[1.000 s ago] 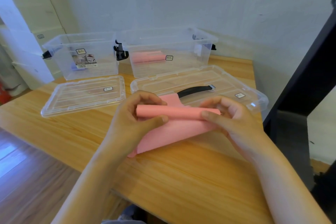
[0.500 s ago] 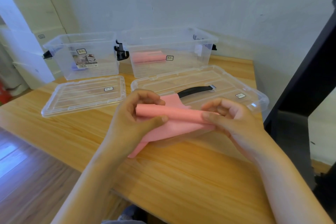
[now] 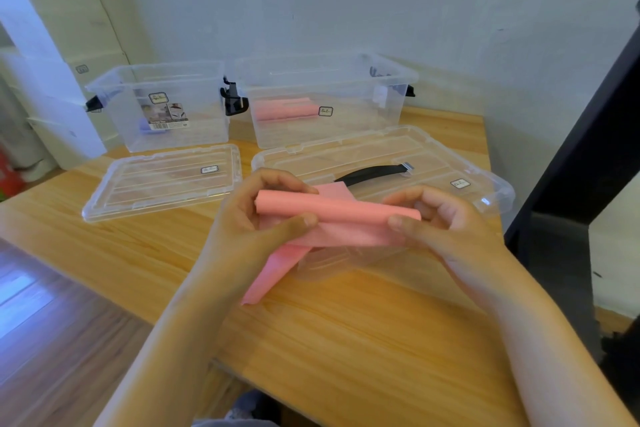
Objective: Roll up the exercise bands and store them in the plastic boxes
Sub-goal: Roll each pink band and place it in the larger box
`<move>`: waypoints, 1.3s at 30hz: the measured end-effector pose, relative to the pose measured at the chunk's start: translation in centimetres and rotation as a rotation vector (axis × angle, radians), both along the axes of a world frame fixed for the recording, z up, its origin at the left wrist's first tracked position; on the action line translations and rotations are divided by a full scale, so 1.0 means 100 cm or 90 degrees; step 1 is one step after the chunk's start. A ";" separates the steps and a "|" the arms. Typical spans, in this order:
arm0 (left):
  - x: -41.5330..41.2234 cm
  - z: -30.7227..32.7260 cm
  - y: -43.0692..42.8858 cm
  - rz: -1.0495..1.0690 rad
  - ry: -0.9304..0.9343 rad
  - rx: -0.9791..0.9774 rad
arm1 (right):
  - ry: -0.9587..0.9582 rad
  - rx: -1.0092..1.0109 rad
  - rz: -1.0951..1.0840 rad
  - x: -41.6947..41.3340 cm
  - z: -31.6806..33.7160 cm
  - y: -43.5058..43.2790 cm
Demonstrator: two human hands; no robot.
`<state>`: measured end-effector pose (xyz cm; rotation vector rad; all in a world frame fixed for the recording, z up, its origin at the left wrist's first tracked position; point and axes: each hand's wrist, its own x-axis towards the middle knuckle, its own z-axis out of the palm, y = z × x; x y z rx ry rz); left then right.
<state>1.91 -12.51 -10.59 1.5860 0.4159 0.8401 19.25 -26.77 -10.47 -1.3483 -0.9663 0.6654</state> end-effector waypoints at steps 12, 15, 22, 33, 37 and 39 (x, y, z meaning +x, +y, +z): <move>0.005 -0.005 -0.001 0.019 0.102 0.011 | -0.026 0.008 -0.080 0.000 0.003 -0.002; 0.005 -0.003 -0.001 0.003 0.075 0.000 | -0.053 0.046 -0.083 -0.002 0.006 -0.006; 0.003 0.001 -0.004 -0.030 -0.010 -0.058 | 0.010 -0.038 -0.037 0.003 0.002 -0.004; 0.006 0.000 -0.009 -0.024 0.066 -0.042 | -0.046 0.084 -0.078 0.001 0.007 -0.004; 0.003 0.006 -0.010 -0.011 0.049 -0.013 | -0.064 0.092 -0.084 -0.002 0.011 -0.005; 0.001 0.009 -0.012 -0.014 0.030 -0.012 | -0.076 0.083 -0.088 -0.004 0.015 -0.006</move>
